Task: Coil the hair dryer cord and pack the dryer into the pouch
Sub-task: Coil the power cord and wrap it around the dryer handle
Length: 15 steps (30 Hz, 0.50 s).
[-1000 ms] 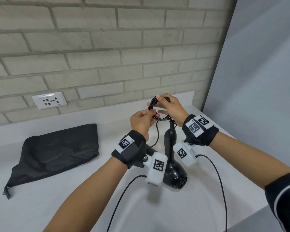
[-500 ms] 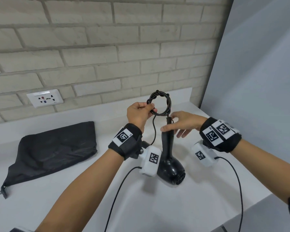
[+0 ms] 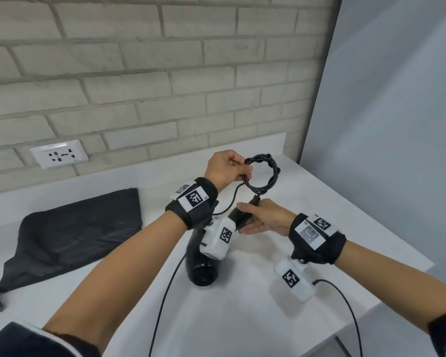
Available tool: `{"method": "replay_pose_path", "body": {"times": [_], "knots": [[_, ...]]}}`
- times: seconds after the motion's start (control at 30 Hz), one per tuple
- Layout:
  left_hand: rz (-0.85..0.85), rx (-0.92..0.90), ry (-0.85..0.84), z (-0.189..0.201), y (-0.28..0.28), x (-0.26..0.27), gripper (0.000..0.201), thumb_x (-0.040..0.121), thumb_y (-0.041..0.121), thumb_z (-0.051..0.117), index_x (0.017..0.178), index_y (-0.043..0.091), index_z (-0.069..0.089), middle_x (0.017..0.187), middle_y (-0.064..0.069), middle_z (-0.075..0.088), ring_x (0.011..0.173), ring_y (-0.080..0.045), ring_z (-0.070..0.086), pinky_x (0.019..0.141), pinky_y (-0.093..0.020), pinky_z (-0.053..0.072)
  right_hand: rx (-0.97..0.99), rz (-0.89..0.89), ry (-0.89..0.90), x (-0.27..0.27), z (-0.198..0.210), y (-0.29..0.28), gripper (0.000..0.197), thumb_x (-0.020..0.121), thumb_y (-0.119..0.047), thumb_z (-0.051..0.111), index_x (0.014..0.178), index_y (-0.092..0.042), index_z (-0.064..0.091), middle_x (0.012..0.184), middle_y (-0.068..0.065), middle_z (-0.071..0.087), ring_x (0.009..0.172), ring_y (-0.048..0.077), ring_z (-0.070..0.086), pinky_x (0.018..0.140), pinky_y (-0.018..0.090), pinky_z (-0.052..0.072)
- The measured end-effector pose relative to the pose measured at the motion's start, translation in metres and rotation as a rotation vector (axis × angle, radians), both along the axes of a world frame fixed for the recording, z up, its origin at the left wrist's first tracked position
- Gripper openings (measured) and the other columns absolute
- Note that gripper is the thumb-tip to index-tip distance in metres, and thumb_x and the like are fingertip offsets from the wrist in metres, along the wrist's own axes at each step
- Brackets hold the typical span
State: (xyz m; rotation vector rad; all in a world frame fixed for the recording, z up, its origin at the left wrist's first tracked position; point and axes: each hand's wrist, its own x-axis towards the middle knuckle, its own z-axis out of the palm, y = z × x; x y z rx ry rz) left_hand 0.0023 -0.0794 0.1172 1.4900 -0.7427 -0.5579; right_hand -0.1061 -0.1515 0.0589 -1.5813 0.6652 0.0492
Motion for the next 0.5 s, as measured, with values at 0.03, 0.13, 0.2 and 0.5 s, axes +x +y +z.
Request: {"method": "replay_pose_path", "body": {"times": [0.03, 0.13, 0.2, 0.5], "knots": [[-0.024, 0.020, 0.000, -0.003, 0.000, -0.002, 0.022, 0.077, -0.009, 0.066, 0.070, 0.006, 0.051, 0.067, -0.014, 0.060, 0.044, -0.007, 0.063, 0.054, -0.018, 0.056, 0.033, 0.002, -0.012, -0.002, -0.005, 0.002, 0.048, 0.089, -0.032, 0.057, 0.116, 0.009, 0.056, 0.089, 0.020, 0.067, 0.061, 0.016, 0.069, 0.065, 0.024, 0.058], [-0.065, 0.052, 0.000, -0.011, 0.003, -0.004, 0.021, 0.077, -0.009, 0.066, 0.072, 0.005, 0.051, 0.068, -0.015, 0.060, 0.045, -0.007, 0.064, 0.053, -0.018, 0.056, 0.009, 0.104, 0.019, -0.010, -0.007, -0.003, 0.045, 0.087, -0.033, 0.060, 0.116, 0.002, 0.058, 0.097, 0.016, 0.066, 0.076, 0.018, 0.068, 0.075, 0.027, 0.056], [-0.073, 0.055, -0.005, -0.014, 0.004, -0.005, 0.020, 0.077, -0.008, 0.066, 0.073, 0.005, 0.051, 0.067, -0.015, 0.060, 0.045, -0.008, 0.064, 0.053, -0.018, 0.056, -0.111, 0.199, 0.103, -0.018, 0.004, -0.017, 0.044, 0.083, -0.036, 0.065, 0.113, -0.004, 0.060, 0.100, 0.012, 0.066, 0.083, 0.020, 0.066, 0.082, 0.029, 0.054], [-0.092, 0.130, -0.126, -0.023, -0.005, -0.019, 0.019, 0.074, -0.002, 0.072, 0.070, 0.009, 0.057, 0.055, -0.003, 0.065, 0.048, -0.008, 0.064, 0.063, -0.024, 0.058, -0.499, 0.064, -0.245, -0.016, 0.052, -0.062, 0.045, 0.084, -0.019, 0.066, 0.125, -0.009, 0.050, 0.073, 0.004, 0.061, 0.061, 0.015, 0.063, 0.069, 0.022, 0.055]]}}
